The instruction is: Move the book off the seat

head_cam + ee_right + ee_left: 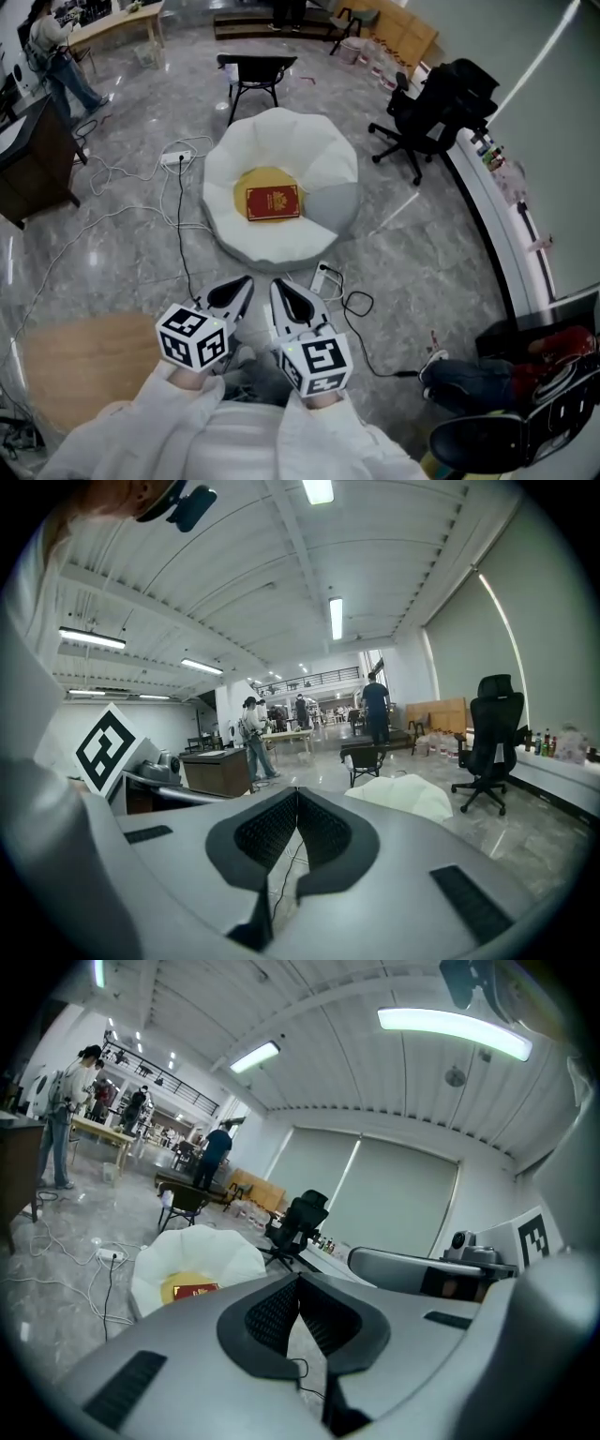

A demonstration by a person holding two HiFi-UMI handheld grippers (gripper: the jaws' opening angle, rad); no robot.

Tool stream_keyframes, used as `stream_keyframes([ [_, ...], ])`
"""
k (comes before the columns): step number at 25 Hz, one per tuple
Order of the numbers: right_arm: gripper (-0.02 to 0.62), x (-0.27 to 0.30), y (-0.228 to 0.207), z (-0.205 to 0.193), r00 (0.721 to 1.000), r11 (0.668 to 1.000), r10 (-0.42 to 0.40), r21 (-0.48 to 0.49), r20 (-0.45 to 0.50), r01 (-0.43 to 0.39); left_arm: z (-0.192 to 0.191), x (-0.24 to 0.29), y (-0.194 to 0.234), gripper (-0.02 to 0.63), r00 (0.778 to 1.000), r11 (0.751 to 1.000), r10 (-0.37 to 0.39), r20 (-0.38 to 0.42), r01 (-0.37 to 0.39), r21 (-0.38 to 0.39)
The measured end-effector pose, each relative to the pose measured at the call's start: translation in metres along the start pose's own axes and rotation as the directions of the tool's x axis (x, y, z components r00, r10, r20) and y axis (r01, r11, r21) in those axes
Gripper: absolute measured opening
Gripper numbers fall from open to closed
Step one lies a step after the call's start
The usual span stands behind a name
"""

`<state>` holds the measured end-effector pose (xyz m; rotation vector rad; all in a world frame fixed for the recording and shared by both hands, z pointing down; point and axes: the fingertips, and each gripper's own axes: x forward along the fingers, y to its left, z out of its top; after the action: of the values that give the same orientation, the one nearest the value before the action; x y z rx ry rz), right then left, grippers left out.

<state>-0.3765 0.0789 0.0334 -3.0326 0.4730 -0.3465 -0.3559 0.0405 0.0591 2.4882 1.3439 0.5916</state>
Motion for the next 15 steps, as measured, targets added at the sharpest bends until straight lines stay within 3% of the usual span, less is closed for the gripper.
stream_keyframes([
  [8, 0.012, 0.042, -0.025, 0.008, 0.999, 1.000, -0.019, 0.022, -0.026, 0.019, 0.020, 0.025, 0.040, 0.005, 1.000, 1.000, 0.008, -0.017, -0.009, -0.027],
  [15, 0.011, 0.100, -0.056, 0.019, 0.999, 0.999, 0.015, 0.029, -0.033, -0.014, 0.046, 0.067, 0.079, 0.005, 1.000, 0.999, 0.024, -0.018, -0.025, -0.034],
])
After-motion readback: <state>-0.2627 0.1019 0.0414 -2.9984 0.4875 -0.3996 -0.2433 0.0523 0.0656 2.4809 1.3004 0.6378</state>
